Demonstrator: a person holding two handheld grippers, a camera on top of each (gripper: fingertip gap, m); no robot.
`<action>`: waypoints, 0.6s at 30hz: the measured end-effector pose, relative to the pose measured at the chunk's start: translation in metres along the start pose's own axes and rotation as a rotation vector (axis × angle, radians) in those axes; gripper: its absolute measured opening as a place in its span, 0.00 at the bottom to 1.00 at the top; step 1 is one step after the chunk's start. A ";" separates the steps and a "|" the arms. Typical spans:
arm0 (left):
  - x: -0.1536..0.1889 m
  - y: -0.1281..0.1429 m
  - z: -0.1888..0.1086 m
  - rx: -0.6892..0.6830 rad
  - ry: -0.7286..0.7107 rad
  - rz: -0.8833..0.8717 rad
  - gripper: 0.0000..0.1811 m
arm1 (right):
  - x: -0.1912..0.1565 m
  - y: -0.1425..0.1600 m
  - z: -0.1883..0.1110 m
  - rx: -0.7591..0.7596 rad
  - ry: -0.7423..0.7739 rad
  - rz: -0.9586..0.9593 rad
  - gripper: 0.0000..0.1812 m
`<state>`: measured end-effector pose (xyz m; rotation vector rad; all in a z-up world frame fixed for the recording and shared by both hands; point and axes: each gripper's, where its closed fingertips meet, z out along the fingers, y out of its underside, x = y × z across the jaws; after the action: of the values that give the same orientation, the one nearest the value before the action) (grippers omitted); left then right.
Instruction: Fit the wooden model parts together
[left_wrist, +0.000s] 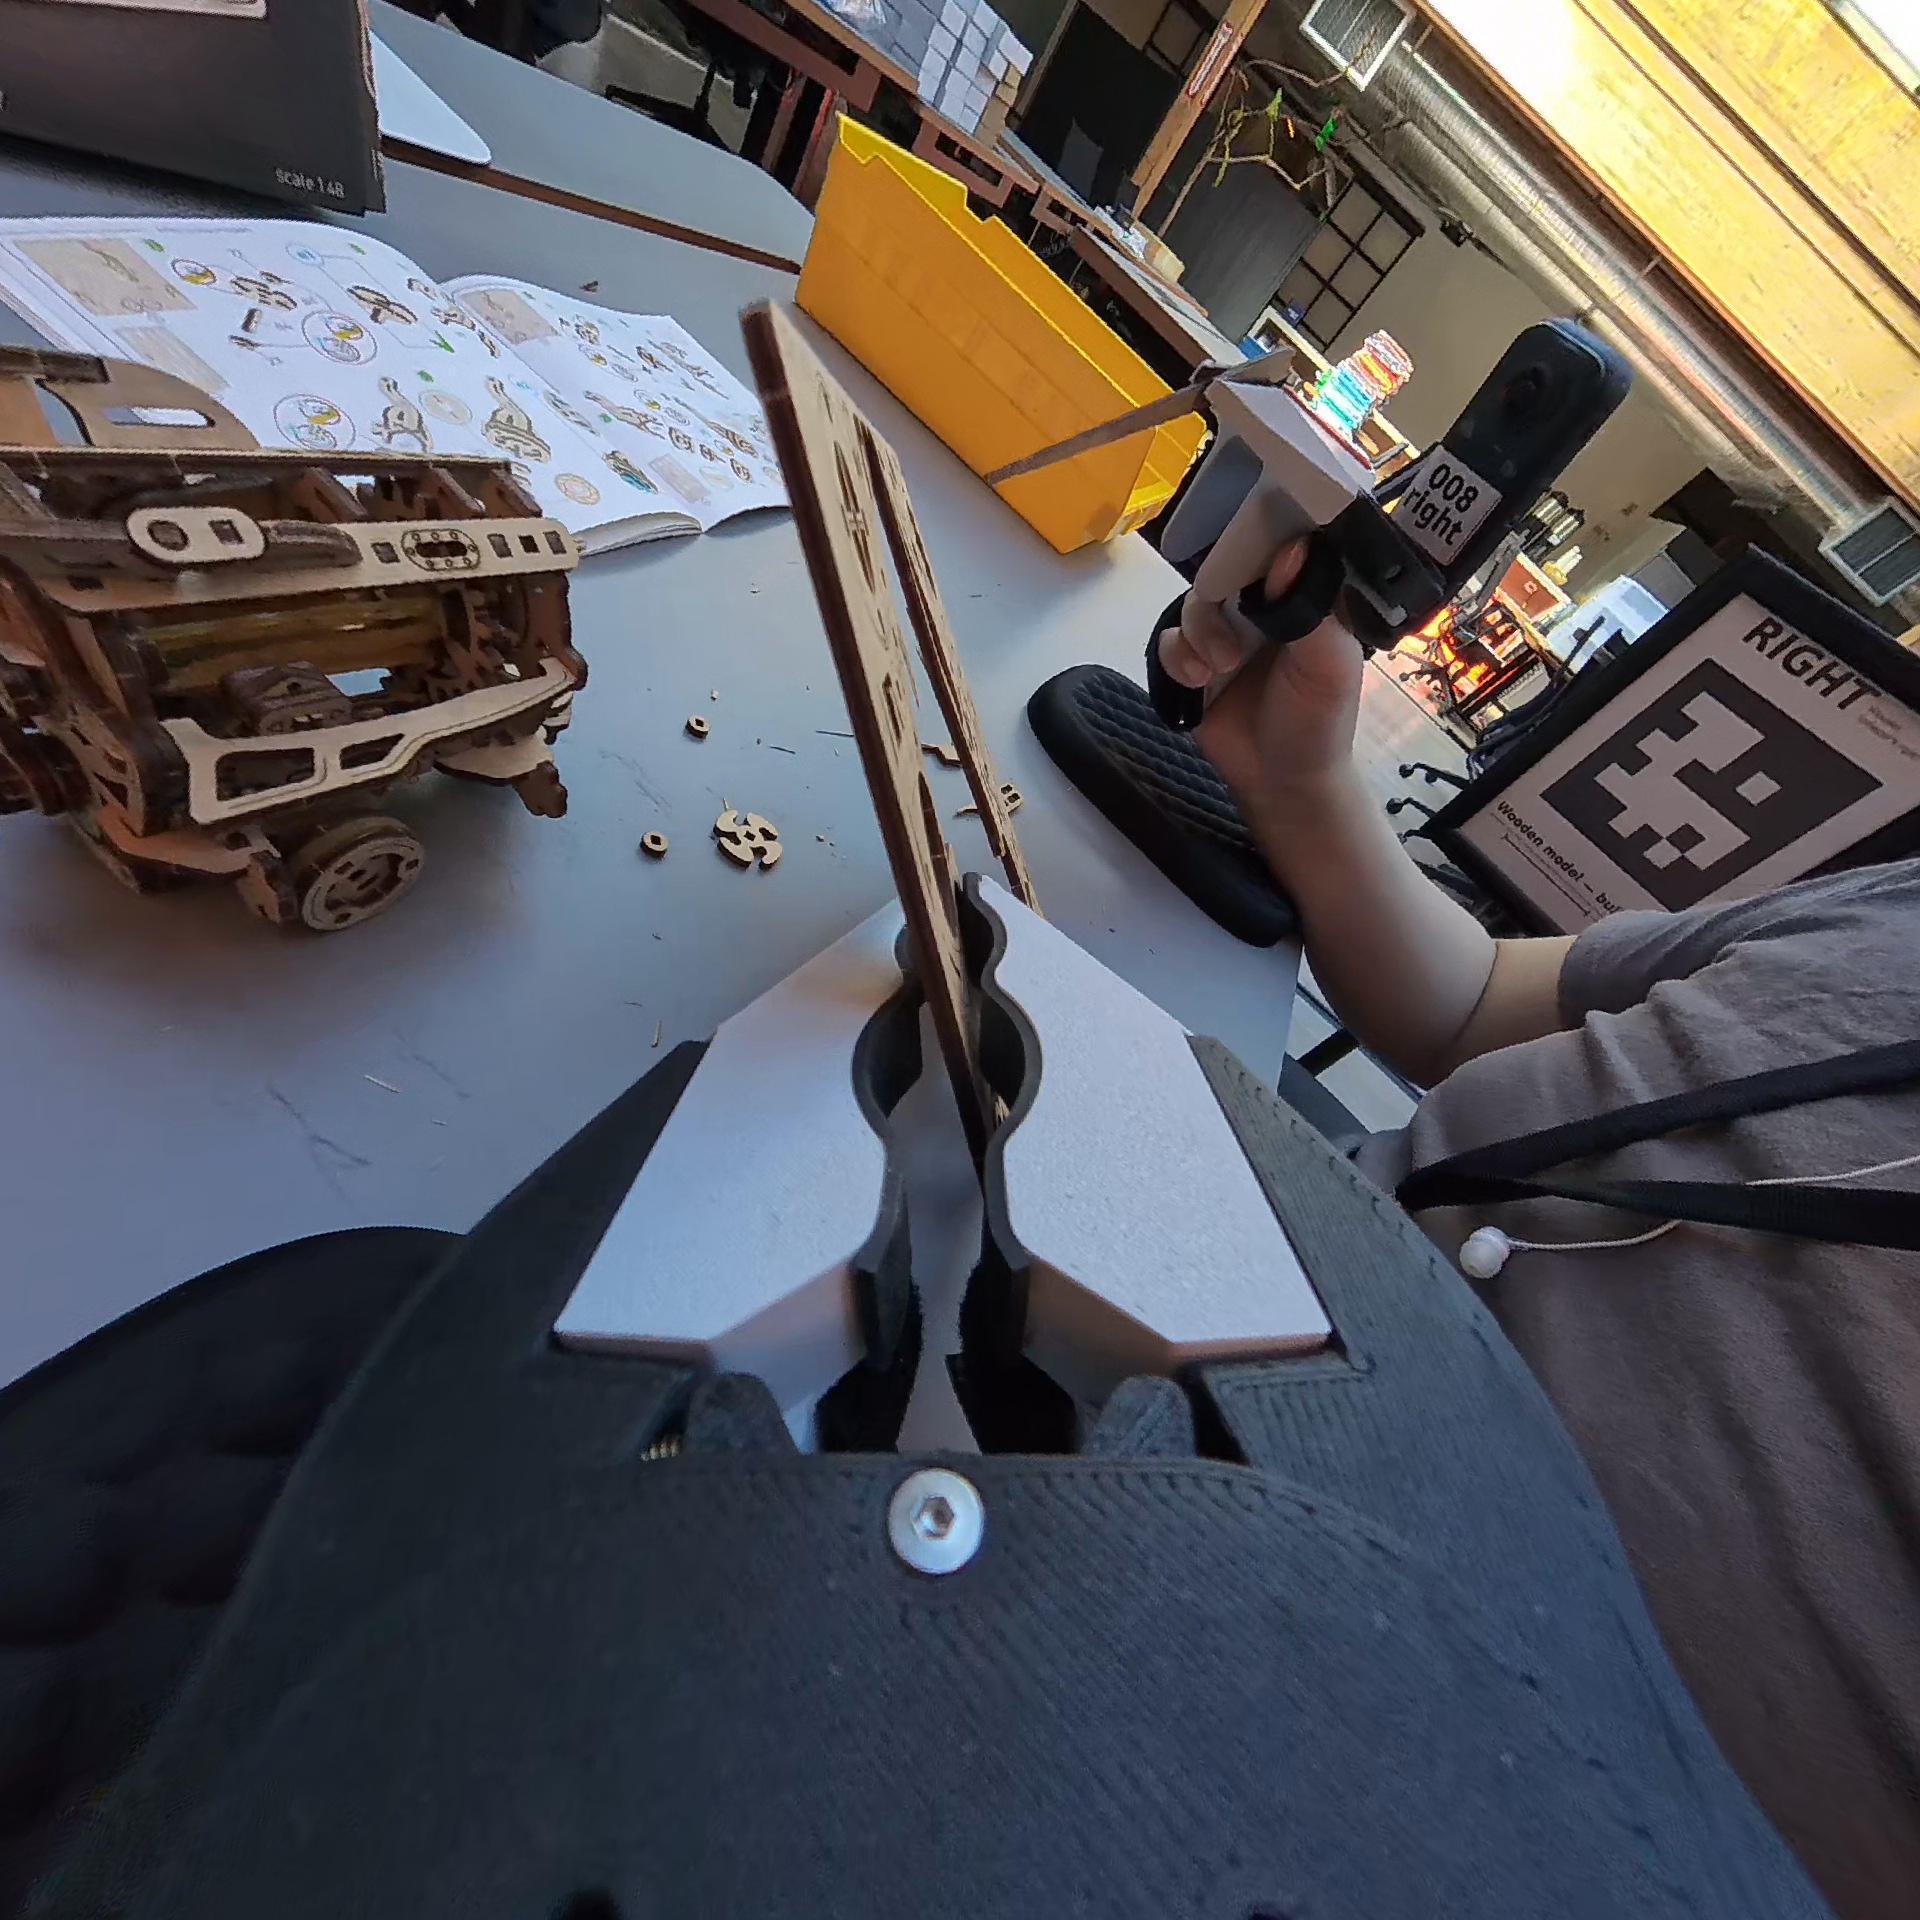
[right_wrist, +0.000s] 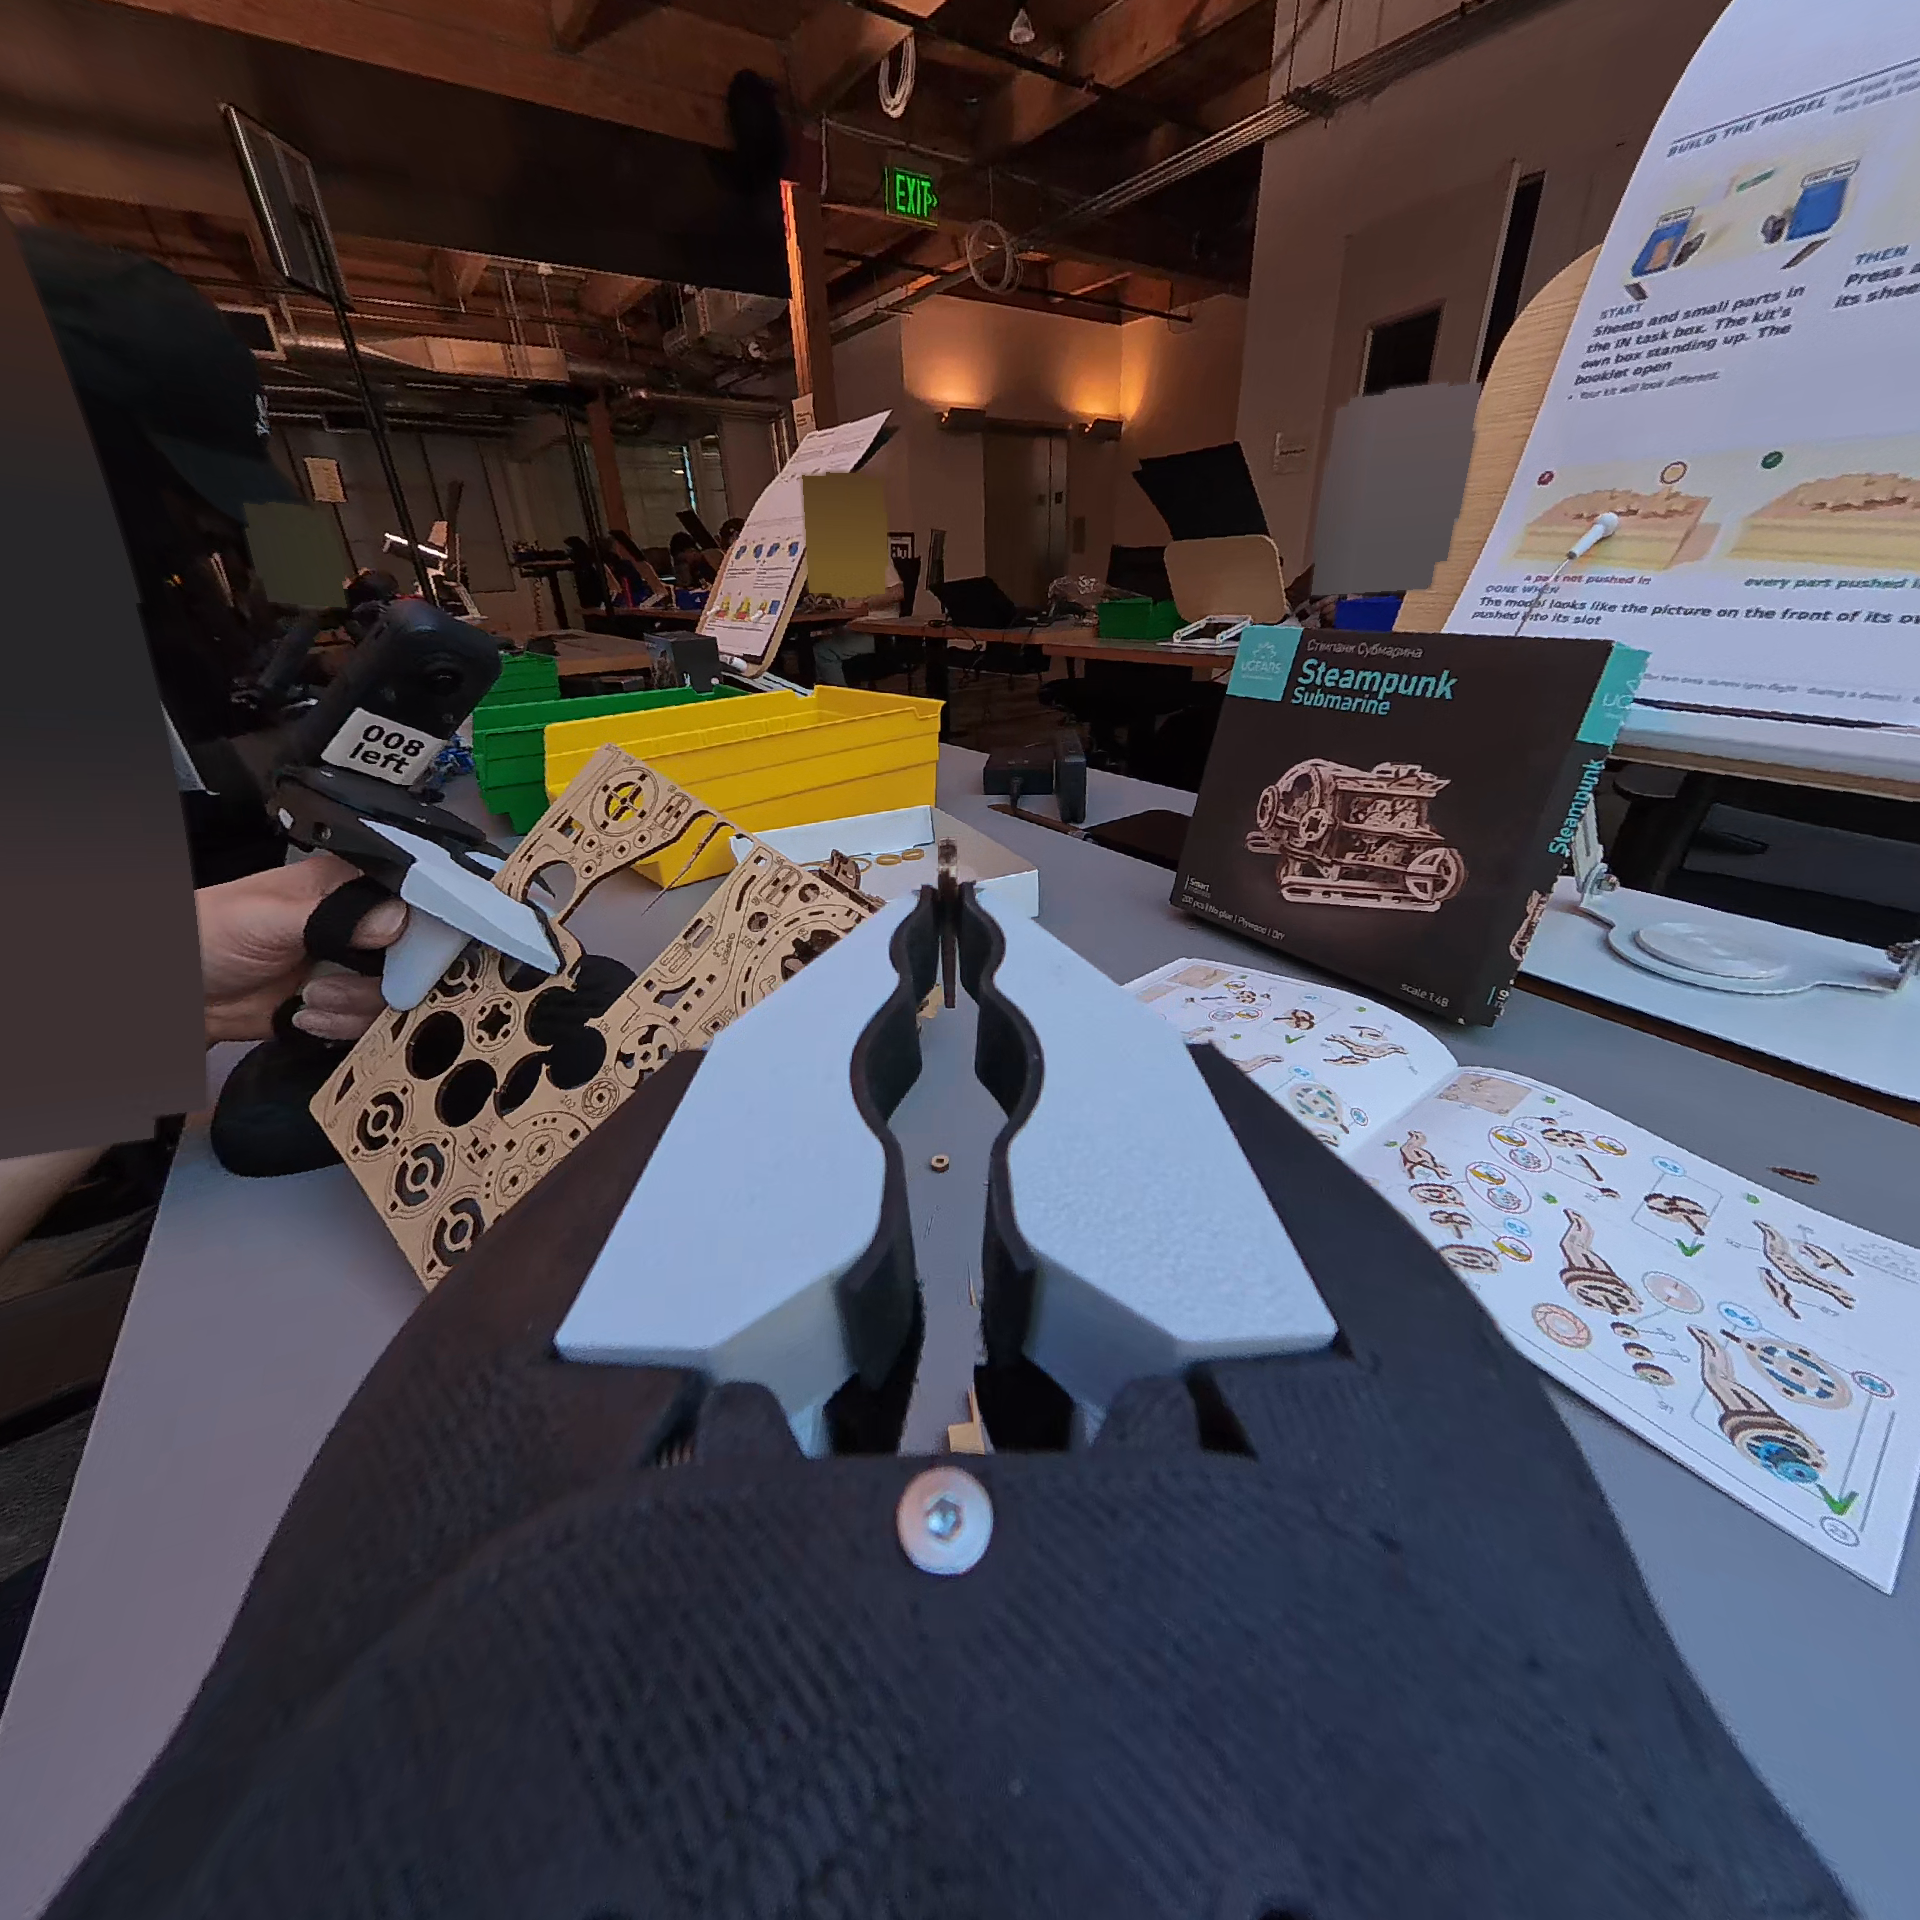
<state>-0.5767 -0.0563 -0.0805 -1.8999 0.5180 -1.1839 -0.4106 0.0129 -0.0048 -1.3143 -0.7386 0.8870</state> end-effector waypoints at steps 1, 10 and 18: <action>-0.001 0.001 0.000 0.002 0.000 -0.006 0.01 | -0.001 0.002 0.000 -0.009 -0.002 0.005 0.01; 0.003 0.003 -0.005 0.023 0.016 -0.008 0.01 | -0.003 0.010 -0.002 -0.026 -0.021 0.079 0.00; 0.001 0.005 -0.006 0.047 0.043 -0.033 0.01 | -0.002 0.002 -0.011 0.021 -0.018 0.098 0.01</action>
<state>-0.5810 -0.0622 -0.0824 -1.8530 0.4796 -1.2507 -0.4018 0.0060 -0.0079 -1.3350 -0.6818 0.9841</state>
